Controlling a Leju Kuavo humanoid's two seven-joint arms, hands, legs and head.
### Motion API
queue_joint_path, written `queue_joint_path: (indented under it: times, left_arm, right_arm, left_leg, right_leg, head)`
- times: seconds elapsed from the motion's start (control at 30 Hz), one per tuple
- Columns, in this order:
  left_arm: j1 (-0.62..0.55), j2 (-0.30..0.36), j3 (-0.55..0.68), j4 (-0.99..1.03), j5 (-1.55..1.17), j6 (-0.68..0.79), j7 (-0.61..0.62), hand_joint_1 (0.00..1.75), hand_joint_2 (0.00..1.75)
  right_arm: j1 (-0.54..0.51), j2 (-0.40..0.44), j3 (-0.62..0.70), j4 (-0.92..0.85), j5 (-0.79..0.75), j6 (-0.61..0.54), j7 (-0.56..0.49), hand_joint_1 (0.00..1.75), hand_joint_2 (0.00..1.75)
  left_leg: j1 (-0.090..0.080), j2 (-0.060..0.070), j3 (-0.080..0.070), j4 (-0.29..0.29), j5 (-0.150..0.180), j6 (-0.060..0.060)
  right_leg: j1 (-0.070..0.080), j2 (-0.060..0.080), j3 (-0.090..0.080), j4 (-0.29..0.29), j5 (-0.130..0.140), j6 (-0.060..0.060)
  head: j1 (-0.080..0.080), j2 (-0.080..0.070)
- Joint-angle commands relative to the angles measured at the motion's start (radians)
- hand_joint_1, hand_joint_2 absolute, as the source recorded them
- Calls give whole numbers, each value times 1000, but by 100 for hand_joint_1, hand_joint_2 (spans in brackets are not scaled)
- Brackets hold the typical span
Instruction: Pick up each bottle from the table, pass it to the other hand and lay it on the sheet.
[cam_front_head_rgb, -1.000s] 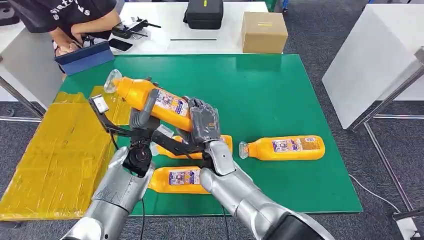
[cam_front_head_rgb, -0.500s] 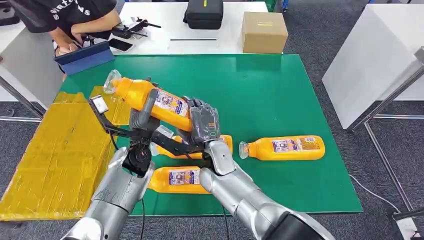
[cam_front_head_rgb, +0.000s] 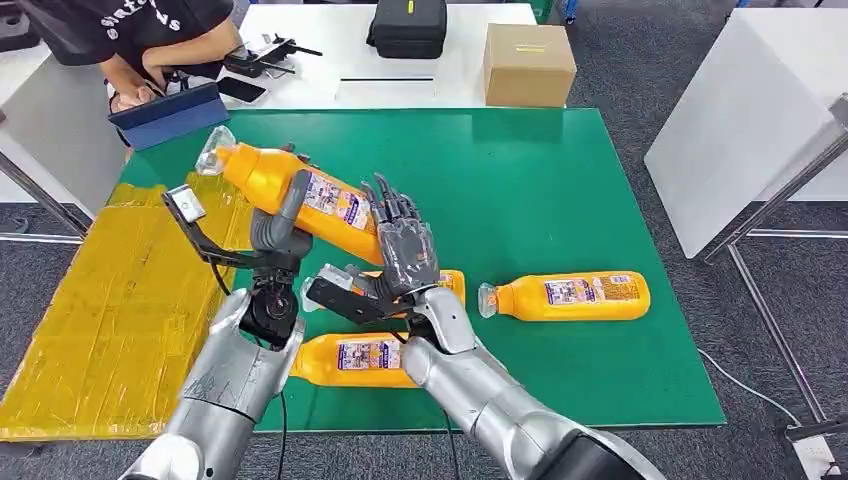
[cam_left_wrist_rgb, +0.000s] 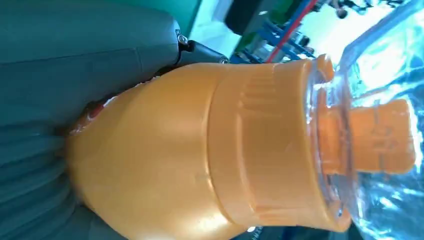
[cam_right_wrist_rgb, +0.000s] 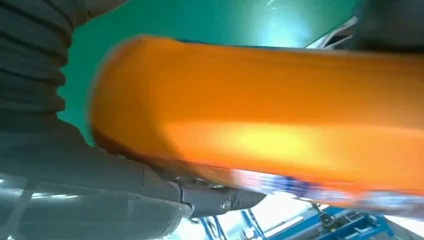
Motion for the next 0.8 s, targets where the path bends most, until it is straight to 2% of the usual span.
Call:
queue_joint_path:
  times: [0.03, 0.27, 0.33, 0.37, 0.43, 0.5, 0.63, 0.73, 0.8]
  left_arm:
    - [-31, 45, 33, -63, -2, 12, 3, 175, 175]
    - [-28, 49, 37, -66, -2, 13, 3, 175, 175]
    - [-23, 60, 47, -81, 3, 26, -4, 175, 175]
    - [-22, 69, 50, -84, 0, 35, -12, 175, 175]
    - [-24, 93, 63, -88, -82, 110, -85, 175, 175]
    - [-17, 126, 69, -104, -212, 209, -175, 175, 175]
    - [21, 187, 57, -141, -533, 369, -289, 175, 175]
    - [25, 208, 64, -97, -696, 394, -302, 175, 175]
    - [17, 238, 50, -46, -823, 434, -305, 175, 175]
  right_arm:
    - [2, -14, -109, 21, -135, 5, -94, 0, 175]
    - [-1, -14, -120, 32, -155, 5, -113, 0, 175]
    - [-20, -14, -82, 83, -395, 7, -242, 0, 175]
    - [-11, -14, -107, 66, -480, 34, -318, 0, 175]
    - [55, -48, -142, -68, -586, 129, -394, 0, 175]
    - [172, -120, -123, -329, -661, 210, -392, 0, 175]
    - [391, -256, -121, -814, -725, 250, -331, 0, 175]
    - [506, -314, -174, -1019, -718, 257, -304, 0, 175]
    - [582, -340, -234, -1117, -691, 243, -301, 0, 175]
  left_leg:
    - [0, 0, 3, 0, -1, -3]
    - [1, -1, 2, 0, -1, -2]
    - [0, 0, 4, -1, -1, -3]
    - [1, 0, 6, 0, -2, -3]
    - [0, 1, 3, -1, -1, -2]
    - [0, -1, 4, -2, 0, -2]
    - [1, -4, 4, -1, -1, -3]
    - [0, -7, 7, -2, -2, -3]
    - [0, -5, 2, -1, -1, -1]
  right_leg:
    - [0, -1, 3, 0, -1, -1]
    - [1, -1, 3, 0, -1, -1]
    - [0, -1, 3, 0, -1, -1]
    - [1, -1, 6, 0, -2, -1]
    - [0, 0, 3, -1, -1, -1]
    - [0, -2, 4, -2, -1, -1]
    - [1, -5, 6, -2, -2, -1]
    - [0, -8, 9, -2, -5, -1]
    - [0, -6, 3, -1, -2, 0]
  head:
    - [0, 0]
    - [0, 0]
    - [0, 0]
    - [0, 0]
    - [0, 0]
    - [0, 0]
    - [1, 0]
    - [0, 0]
    - [0, 0]
